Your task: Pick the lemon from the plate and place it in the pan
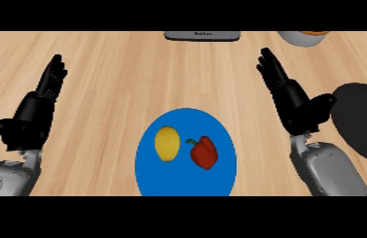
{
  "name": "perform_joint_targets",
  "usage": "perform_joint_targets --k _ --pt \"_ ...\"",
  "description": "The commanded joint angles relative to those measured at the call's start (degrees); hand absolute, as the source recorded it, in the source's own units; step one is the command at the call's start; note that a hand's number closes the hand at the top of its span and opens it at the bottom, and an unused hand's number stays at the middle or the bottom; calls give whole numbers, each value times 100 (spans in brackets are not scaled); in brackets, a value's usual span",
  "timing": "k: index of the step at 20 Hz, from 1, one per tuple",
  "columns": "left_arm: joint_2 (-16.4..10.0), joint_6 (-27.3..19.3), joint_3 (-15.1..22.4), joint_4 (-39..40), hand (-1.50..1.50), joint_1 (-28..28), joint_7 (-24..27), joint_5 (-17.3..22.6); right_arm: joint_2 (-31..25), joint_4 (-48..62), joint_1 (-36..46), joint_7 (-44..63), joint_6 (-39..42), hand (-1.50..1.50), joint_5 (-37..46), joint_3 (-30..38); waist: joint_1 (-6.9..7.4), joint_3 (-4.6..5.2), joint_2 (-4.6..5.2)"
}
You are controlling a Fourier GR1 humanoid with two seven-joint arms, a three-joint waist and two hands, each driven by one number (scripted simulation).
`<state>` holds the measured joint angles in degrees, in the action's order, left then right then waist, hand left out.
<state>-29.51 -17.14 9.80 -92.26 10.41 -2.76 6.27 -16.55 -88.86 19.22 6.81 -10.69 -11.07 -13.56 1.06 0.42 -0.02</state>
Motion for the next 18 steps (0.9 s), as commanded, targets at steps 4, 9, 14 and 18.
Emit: perform_joint_targets --k 4,9,14,18 --pt "391 106 -104 206 0 165 58 326 587 755 660 -318 1526 150 -296 -1089 211 -44 106" --pt "716 149 -194 571 0 135 -93 649 471 985 487 -1743 994 -150 1222 -1535 -73 -44 23" --pt "611 387 -521 941 0 147 164 803 -351 357 -47 -2366 493 -150 1748 -1156 -217 -37 -10" --pt "824 250 -370 947 0 178 147 564 -1189 -870 -16 -1325 1363 -150 1567 -965 -198 -36 -29"
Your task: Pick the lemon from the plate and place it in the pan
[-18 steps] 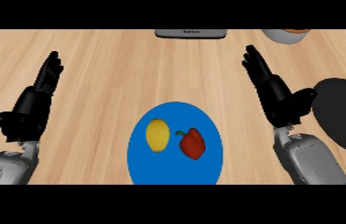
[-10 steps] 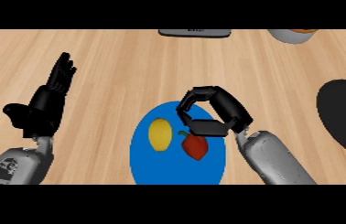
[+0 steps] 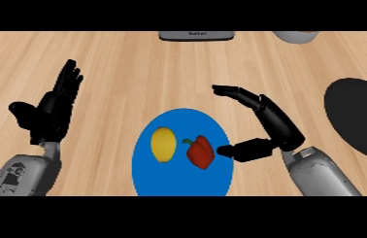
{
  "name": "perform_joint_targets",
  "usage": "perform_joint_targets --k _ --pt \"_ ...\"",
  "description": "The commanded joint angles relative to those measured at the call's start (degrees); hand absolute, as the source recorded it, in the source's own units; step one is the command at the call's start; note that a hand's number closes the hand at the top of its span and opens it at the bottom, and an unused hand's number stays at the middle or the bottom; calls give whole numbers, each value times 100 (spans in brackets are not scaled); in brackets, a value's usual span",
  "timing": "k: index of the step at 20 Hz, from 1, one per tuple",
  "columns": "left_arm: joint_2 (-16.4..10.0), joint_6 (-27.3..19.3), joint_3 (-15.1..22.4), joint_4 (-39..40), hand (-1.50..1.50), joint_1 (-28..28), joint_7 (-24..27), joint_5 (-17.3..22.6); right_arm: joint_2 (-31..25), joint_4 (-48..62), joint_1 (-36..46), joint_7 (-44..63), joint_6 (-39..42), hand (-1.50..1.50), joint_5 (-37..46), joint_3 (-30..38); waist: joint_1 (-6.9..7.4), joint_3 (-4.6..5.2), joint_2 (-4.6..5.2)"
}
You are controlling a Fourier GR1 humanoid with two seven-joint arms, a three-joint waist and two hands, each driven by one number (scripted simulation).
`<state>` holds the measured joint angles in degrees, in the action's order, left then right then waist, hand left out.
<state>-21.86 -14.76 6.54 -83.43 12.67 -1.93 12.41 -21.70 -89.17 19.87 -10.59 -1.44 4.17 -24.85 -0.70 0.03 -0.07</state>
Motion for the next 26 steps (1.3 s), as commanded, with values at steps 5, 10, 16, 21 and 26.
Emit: perform_joint_targets --k 5,10,16,21,26 --pt "-37 105 -56 -317 0 -40 -295 85 -1513 -1004 1045 1649 1633 -150 51 217 75 7 -51" --pt "4 290 -249 44 0 74 -77 64 -1011 -1487 1928 3375 2146 -150 -336 324 76 3 -9" --pt "187 175 -220 223 0 318 -83 -186 -41 -1217 3121 4429 2224 -150 159 -70 101 3 2" --pt "376 216 -207 74 0 19 -2 -320 572 -1017 2875 4363 2509 -150 140 -48 90 -1 1" --pt "294 341 -312 -198 0 33 -339 -322 1170 -779 2856 4285 2677 -150 236 -157 105 -3 2"
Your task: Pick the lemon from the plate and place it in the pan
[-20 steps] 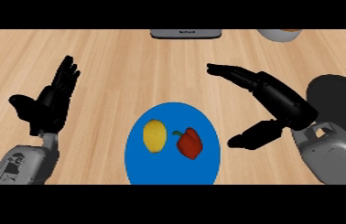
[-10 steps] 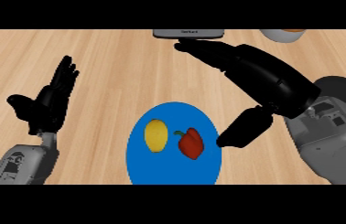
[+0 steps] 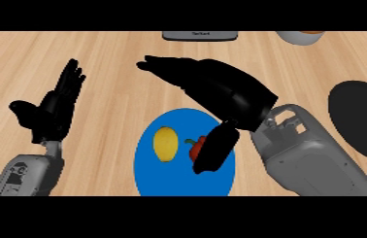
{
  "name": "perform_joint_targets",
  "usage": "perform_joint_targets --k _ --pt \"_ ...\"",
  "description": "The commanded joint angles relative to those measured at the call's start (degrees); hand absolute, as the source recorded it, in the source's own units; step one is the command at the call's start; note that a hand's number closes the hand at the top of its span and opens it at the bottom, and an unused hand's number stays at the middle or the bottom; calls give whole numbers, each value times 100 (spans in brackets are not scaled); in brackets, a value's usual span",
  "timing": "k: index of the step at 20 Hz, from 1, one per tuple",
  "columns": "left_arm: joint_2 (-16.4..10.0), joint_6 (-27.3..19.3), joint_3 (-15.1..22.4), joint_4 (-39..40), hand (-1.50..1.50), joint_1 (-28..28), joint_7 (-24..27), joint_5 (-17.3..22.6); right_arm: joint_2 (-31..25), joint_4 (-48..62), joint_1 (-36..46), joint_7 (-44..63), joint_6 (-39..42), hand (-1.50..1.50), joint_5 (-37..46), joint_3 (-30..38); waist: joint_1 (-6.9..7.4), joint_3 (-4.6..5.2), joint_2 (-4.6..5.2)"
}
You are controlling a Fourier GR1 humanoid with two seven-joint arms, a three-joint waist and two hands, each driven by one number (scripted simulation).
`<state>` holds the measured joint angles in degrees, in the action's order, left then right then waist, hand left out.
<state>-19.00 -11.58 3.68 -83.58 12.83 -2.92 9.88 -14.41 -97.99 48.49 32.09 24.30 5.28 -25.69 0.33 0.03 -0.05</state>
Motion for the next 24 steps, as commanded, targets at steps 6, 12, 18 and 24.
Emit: perform_joint_targets --k 6,12,18,24 --pt "84 231 -226 59 0 -185 127 -52 938 -184 -178 1244 233 -150 579 -496 -20 0 -6" --pt "197 258 -344 296 0 253 -79 -180 1298 420 -205 1014 272 -150 1272 -369 -28 -1 6" --pt "220 307 -312 -337 0 -154 -305 -258 1122 1148 -534 205 399 -150 1788 -212 20 -3 5" --pt "424 345 -454 282 0 68 202 -452 1425 1310 -673 132 773 -150 1826 -281 -9 -2 8"
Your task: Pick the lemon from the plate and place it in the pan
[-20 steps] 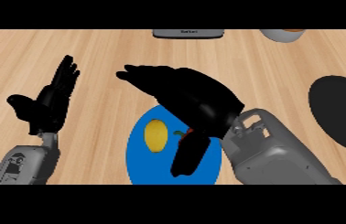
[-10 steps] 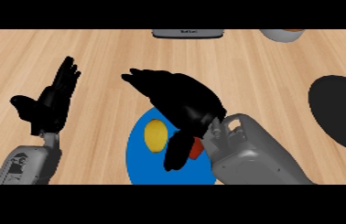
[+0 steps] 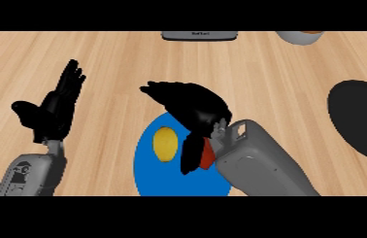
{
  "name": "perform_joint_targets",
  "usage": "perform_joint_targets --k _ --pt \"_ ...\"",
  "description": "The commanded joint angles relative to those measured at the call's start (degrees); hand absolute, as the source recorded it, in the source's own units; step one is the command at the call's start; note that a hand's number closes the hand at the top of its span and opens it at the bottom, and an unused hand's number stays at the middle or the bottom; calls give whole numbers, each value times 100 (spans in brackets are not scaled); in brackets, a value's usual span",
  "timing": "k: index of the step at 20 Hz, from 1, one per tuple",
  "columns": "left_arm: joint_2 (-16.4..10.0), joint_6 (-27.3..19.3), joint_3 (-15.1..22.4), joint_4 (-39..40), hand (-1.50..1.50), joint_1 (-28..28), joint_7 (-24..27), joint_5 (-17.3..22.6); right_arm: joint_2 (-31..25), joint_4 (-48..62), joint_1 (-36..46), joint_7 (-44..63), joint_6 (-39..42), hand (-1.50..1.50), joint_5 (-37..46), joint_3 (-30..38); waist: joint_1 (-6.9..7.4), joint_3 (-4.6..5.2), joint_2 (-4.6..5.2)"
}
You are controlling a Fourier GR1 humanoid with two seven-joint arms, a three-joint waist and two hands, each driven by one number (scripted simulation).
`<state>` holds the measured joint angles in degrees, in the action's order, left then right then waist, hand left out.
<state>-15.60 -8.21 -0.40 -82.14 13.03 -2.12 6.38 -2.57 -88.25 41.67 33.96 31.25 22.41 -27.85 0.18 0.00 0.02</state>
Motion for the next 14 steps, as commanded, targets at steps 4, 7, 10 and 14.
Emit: perform_joint_targets --k 4,7,10,14 --pt "-25 138 -125 -226 0 -253 -82 -106 251 500 -76 -438 305 -150 397 -138 14 0 -3" --pt "-98 280 -314 88 0 264 -196 -56 254 805 -40 -754 220 -150 672 -37 -6 0 3" --pt "201 269 -210 97 0 -142 285 -122 256 944 -189 -786 -282 -150 805 -622 16 1 3" --pt "92 216 -223 -133 0 43 -253 -162 257 878 101 -92 77 -150 939 -815 22 1 -5"
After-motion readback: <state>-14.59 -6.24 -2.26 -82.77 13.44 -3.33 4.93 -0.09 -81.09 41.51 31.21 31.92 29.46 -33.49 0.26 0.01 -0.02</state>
